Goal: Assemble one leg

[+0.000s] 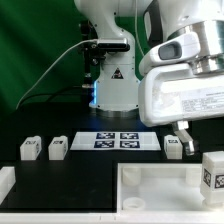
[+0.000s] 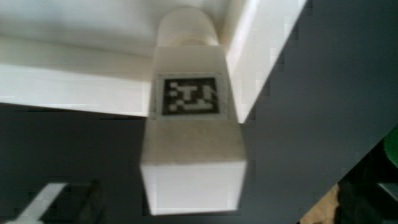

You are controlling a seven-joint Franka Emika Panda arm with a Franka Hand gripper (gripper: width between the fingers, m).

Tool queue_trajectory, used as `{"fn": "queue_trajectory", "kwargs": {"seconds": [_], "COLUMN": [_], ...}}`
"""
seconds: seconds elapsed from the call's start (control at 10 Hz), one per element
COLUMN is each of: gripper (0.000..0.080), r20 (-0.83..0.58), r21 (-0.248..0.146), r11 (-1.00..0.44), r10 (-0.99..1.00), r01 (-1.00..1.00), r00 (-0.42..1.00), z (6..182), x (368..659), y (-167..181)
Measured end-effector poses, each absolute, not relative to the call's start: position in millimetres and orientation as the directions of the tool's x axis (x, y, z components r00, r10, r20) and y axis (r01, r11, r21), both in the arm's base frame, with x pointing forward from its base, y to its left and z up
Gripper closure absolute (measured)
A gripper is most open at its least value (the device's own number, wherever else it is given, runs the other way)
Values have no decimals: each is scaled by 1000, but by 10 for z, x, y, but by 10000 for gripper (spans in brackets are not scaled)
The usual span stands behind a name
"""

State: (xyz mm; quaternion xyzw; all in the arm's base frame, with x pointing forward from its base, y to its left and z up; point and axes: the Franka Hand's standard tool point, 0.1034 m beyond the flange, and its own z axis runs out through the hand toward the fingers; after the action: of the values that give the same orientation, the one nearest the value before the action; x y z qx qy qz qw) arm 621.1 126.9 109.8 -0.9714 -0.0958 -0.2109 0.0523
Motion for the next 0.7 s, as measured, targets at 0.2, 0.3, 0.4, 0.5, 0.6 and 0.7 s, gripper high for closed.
{"fn": "queue_trajectory", "kwargs": {"seconds": [0.2, 0.3, 0.4, 0.5, 0.6, 0.7], "gripper": [151, 151, 151, 151, 151, 151], "r20": [210, 100, 20, -40, -143, -138], "r21": [-93, -110, -123, -133, -151, -153], "r11": [-975, -973, -972, -971, -969, -969], "r10": [180, 190, 197, 203, 217, 215], "r01": [203, 201, 198, 196, 195, 194], "r00": [961, 977, 980, 978, 966, 967], "z": [1054, 988, 950, 918, 890, 861], "x": [6218, 6200, 6203, 6205, 6148, 6230], "y": [1299, 1295, 1291, 1295, 1314, 1317]}}
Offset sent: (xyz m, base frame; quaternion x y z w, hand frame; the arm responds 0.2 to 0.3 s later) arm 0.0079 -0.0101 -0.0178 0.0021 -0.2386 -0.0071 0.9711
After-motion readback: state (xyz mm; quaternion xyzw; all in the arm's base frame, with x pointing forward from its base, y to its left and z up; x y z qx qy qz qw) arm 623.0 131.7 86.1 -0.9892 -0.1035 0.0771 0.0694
